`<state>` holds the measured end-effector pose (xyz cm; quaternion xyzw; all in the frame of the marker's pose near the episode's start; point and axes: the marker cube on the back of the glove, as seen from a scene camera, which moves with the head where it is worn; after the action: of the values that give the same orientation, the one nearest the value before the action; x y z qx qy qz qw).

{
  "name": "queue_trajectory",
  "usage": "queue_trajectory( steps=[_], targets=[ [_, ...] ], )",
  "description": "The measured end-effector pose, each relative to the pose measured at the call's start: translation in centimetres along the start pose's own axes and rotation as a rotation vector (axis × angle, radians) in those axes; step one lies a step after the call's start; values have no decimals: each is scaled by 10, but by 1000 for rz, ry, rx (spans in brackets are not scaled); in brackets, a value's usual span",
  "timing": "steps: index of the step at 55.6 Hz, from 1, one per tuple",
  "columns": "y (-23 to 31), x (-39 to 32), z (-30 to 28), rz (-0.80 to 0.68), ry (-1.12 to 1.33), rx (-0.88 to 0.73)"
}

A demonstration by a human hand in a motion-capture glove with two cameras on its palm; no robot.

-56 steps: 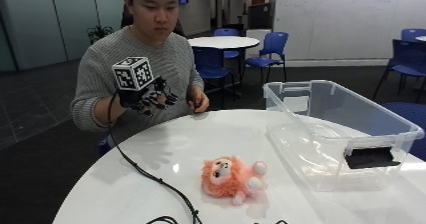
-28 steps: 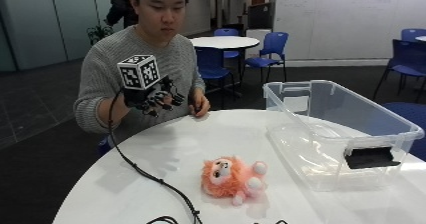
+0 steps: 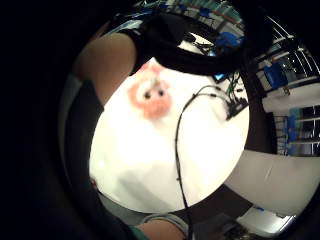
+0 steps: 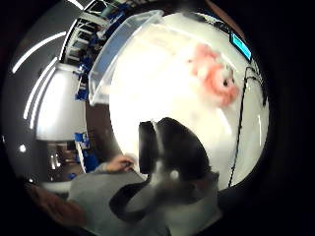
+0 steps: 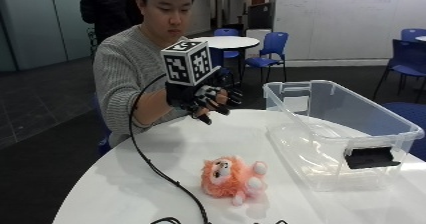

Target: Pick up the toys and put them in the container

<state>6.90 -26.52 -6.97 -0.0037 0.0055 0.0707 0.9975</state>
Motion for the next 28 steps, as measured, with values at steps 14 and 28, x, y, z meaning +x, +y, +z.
queue_trajectory(
  steps=[14,28],
  targets=[
    [-63,26,43,84,45,-126],
    [-74,45,140,184,134,-245]
  ],
)
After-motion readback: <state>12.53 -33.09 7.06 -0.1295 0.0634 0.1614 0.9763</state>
